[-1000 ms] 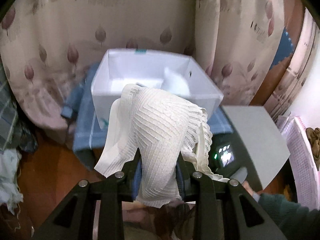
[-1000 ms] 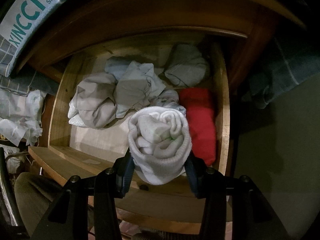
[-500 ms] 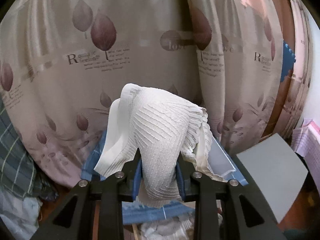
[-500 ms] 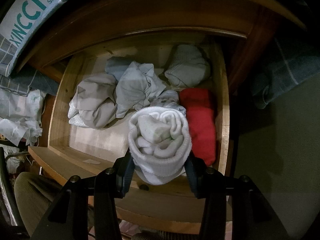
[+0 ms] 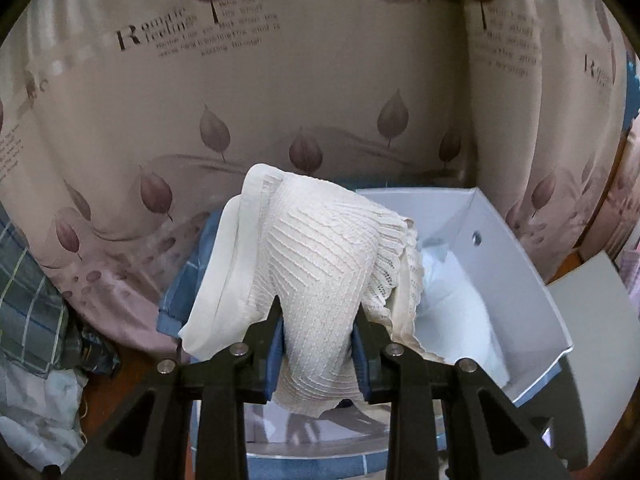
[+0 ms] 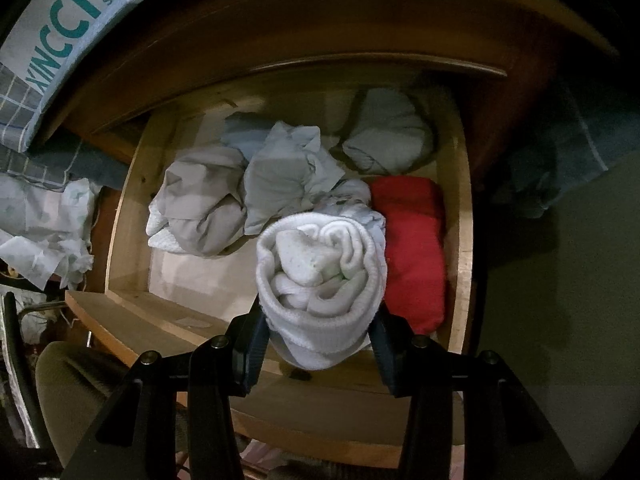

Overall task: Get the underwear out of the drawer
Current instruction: 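Carry the cream lace underwear into the white box and open the left gripper, then return the left gripper to the drawer while the right gripper drops the rolled white socks into the white box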

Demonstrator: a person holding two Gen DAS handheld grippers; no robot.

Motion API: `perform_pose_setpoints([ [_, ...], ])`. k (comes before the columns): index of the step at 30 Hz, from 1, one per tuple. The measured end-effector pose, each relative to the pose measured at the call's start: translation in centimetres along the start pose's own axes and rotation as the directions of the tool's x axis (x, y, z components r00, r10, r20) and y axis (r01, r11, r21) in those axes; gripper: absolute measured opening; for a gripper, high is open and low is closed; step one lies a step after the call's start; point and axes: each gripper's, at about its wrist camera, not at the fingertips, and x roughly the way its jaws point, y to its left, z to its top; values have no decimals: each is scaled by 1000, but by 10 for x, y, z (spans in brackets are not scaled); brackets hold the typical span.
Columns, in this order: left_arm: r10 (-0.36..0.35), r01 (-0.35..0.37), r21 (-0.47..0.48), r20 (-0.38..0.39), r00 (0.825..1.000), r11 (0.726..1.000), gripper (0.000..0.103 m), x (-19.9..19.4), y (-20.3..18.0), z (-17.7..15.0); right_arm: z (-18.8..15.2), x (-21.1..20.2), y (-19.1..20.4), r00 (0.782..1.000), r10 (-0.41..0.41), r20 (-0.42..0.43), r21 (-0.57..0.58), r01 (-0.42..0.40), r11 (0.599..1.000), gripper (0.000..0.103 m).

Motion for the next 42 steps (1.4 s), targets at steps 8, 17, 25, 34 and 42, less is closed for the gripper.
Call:
perform_pose_setpoints([
  [8, -12, 4, -60, -135, 991, 998, 29, 35, -6, -20, 0, 0, 1, 1000, -1, 0, -2, 1, 1000, 43],
  [17, 6, -14, -64, -133, 991, 998, 48, 36, -7, -20, 0, 0, 1, 1000, -2, 1, -2, 2, 1000, 43],
  [25, 24, -25, -23, -29, 999, 999, 53, 7, -12, -13, 0, -1, 2, 1000, -3, 0, -4, 3, 1000, 43],
  [34, 54, -54, 5, 63, 997, 999, 54, -50, -12, -44, -1, -1, 4, 1000, -21, 4, -9, 21, 1000, 43],
  [42, 108, -105, -96, 21, 994, 990, 56, -58, 14, -133, -5, -17, 5, 996, -18, 91, -17, 20, 1000, 43],
])
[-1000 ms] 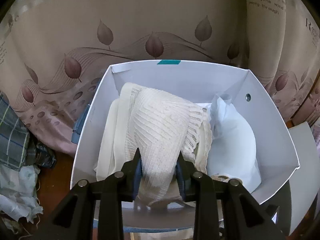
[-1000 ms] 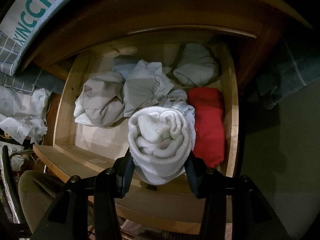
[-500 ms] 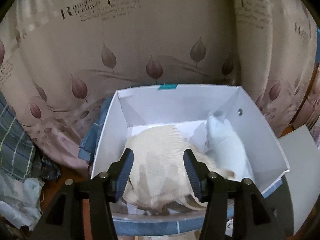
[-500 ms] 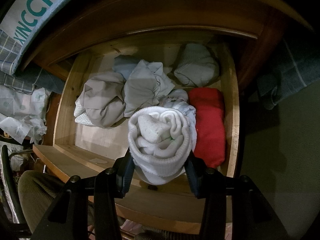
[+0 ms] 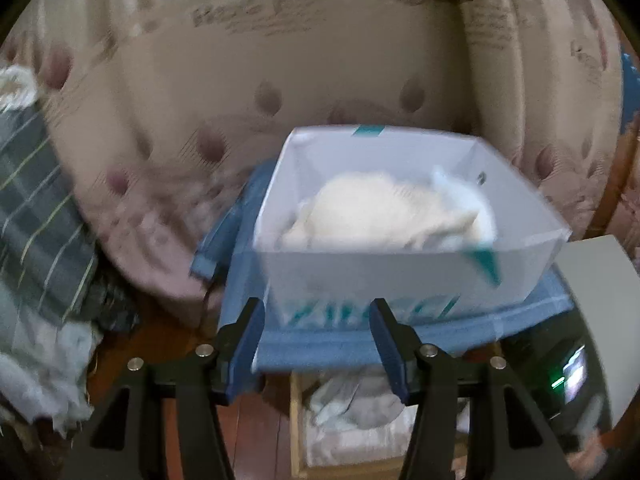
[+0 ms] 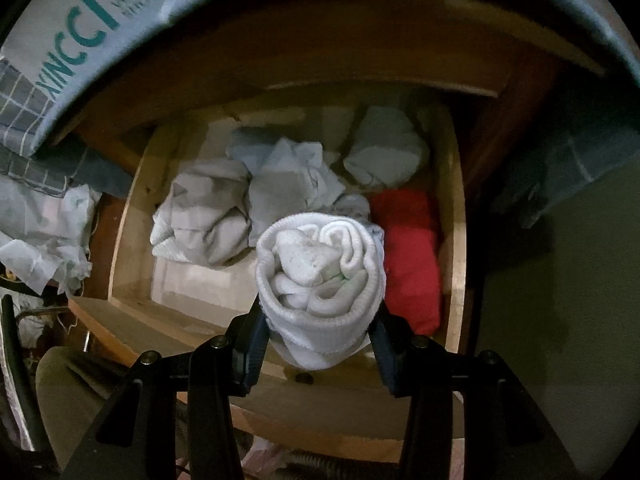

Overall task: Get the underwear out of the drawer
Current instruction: 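Return the left gripper to the drawer while the right gripper drops the rolled white socks into the white box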

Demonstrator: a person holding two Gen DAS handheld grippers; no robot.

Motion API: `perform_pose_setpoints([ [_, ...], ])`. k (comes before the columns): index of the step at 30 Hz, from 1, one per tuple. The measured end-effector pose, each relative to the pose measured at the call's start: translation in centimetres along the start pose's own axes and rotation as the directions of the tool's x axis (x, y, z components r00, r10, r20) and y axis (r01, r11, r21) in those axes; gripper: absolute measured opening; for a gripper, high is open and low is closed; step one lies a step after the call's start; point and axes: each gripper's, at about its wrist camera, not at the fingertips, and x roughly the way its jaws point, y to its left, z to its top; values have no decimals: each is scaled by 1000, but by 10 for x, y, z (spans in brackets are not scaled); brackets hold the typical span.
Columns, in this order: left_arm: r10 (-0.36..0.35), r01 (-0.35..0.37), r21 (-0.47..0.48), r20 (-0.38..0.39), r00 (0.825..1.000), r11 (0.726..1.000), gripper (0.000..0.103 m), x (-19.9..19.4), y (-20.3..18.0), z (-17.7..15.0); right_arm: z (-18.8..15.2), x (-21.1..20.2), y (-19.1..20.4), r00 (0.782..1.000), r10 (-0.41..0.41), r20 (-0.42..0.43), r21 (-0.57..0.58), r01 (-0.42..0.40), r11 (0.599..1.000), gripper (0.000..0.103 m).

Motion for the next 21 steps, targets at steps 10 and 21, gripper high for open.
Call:
perform_pose_setpoints([
  [10, 34, -60, -143, -175, 984, 988, 56, 63, 26, -101, -4, -55, 16, 995, 10, 96, -71, -4, 997, 43],
  [21, 20, -58, -201, -183, 983, 978, 56, 74, 28, -130, 36, -199, 37, 963, 16, 270, -141, 23, 990, 43],
])
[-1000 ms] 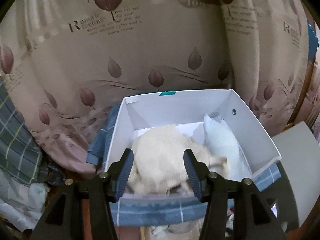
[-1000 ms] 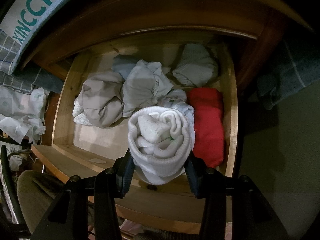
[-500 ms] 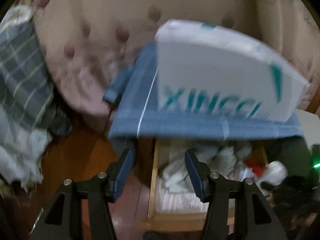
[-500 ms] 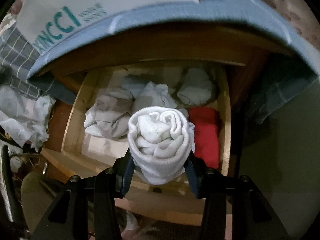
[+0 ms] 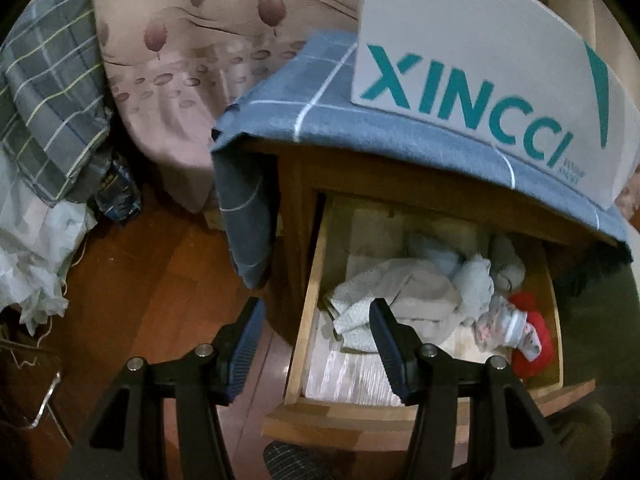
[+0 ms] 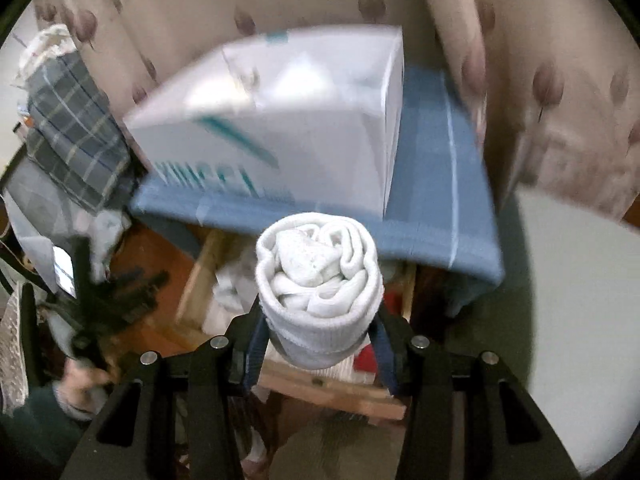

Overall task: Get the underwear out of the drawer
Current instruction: 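Return the left gripper to the drawer while the right gripper drops the rolled white socks into the white box, then return the right gripper to the drawer and grasp the pink-patterned grey sock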

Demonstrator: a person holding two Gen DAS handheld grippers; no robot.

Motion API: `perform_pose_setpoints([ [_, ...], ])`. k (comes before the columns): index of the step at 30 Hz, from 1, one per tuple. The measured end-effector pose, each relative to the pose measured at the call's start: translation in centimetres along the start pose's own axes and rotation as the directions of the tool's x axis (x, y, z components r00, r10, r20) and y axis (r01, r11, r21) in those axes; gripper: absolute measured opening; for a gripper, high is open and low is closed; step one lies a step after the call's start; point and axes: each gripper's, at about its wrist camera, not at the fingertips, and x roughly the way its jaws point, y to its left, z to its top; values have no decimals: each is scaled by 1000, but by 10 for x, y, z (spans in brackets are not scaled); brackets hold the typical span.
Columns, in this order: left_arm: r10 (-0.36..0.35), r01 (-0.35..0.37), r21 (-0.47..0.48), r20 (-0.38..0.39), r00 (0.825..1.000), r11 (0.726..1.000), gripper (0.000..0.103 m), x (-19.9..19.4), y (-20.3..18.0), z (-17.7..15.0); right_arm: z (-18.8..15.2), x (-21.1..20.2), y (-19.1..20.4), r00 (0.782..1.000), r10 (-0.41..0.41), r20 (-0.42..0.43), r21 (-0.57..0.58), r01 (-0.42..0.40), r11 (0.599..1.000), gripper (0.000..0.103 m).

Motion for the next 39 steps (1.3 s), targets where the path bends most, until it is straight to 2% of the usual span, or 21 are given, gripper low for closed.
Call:
perform_pose_setpoints([
  [4, 0, 1, -27, 33, 999, 1000, 56, -6, 5, -3, 43, -37, 7, 996, 13, 84, -4, -13, 1000, 43],
  [8, 9, -7, -46, 47, 999, 999, 56, -9, 9, -2, 87, -48, 19, 988, -34, 147, -13, 36, 999, 43],
  [11, 22, -20, -47, 40, 999, 999, 56, -8, 9, -2, 118, -35, 24, 988, -68, 135, -6, 70, 998, 43],
  [16, 20, -18, -57, 44, 999, 998, 56, -8, 10, -3, 150, 4, 30, 991, -129, 22, -23, 130, 991, 44],
  [21, 11, -9, -65, 32, 999, 998, 56, -6, 12, -2, 160, 49, 30, 976, -200, -88, -51, 196, 979, 44],
  [30, -4, 6, -83, 26, 1000, 997, 56, -4, 15, -2, 151, 95, 21, 953, -243, -183, -61, 236, 970, 44],
  [36, -16, 19, -112, 21, 1000, 993, 56, -2, 19, -3, 149, 106, 21, 940, -286, -187, -93, 273, 958, 48],
  [38, -18, 20, -120, 19, 1000, 993, 56, -2, 21, -3, 151, 104, 19, 943, -288, -167, -86, 277, 957, 53],
  [39, -21, 23, -125, 17, 1000, 992, 56, -1, 22, -3, 152, 102, 20, 945, -290, -150, -84, 280, 956, 59],
])
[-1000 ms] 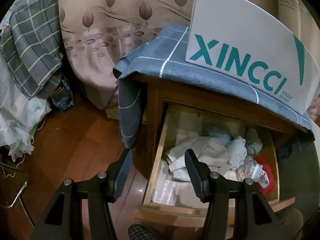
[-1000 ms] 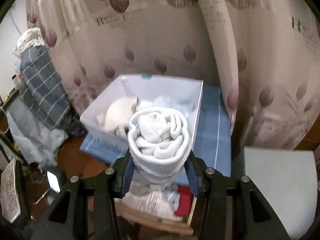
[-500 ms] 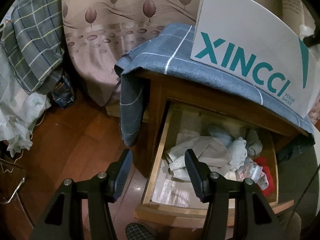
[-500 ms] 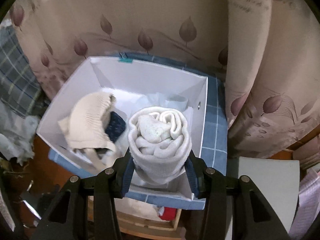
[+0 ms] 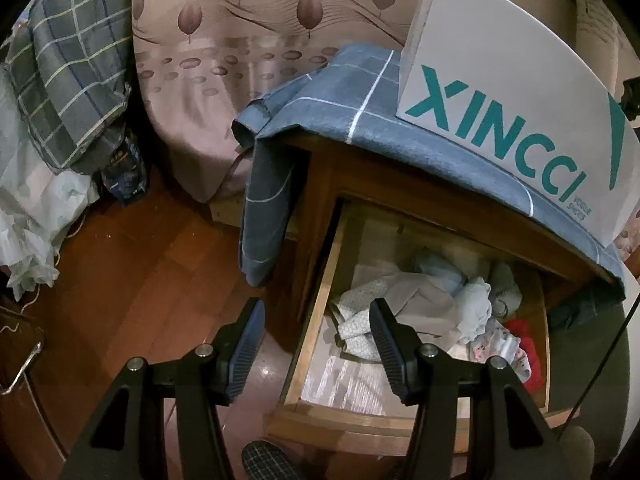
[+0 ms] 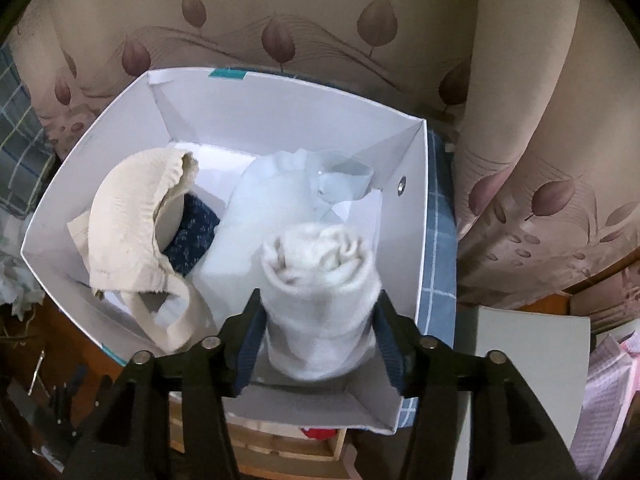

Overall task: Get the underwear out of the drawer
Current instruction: 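Return the right gripper to the drawer and grasp the pink-patterned grey sock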

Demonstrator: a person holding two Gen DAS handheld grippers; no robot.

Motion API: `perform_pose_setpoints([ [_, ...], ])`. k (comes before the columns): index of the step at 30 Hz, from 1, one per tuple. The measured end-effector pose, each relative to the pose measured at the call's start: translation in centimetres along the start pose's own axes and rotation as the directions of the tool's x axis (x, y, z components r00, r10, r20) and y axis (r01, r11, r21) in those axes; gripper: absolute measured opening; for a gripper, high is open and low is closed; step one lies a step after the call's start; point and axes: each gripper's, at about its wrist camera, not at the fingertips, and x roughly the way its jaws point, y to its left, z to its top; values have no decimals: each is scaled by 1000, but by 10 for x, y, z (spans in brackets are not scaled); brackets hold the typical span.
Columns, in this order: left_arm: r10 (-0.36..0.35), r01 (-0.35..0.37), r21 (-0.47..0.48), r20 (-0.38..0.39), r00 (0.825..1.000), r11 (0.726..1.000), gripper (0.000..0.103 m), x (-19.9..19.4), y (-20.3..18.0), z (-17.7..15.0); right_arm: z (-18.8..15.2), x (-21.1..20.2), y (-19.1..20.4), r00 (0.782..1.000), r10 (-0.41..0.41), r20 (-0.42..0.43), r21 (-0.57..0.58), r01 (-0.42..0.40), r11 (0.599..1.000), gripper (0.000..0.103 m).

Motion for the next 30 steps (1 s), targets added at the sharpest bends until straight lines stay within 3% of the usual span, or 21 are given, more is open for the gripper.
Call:
perform_pose_setpoints([
  [4, -5, 5, -13, -2, 1000, 1000, 56, 0, 1, -1, 4, -17, -4, 998, 0, 57, 8, -1, 1000, 66],
  [10, 2, -2, -13, -4, 1000, 1000, 56, 1, 0, -2, -19, -59, -1, 990, 99, 101, -58, -93, 994, 66],
  [17, 0, 0, -10, -5, 1000, 1000, 56, 1, 1, -2, -95, -77, 5, 968, 251, -10, -173, -249, 953, 66],
  [25, 4, -4, -8, -7, 1000, 1000, 56, 1, 1, -3, -177, -5, 16, 950, 237, -206, -211, -279, 937, 65],
  [30, -9, 9, 1, -20, 1000, 1000, 56, 2, 1, -2, -199, 57, 33, 946, 182, -267, -212, -242, 947, 61],
])
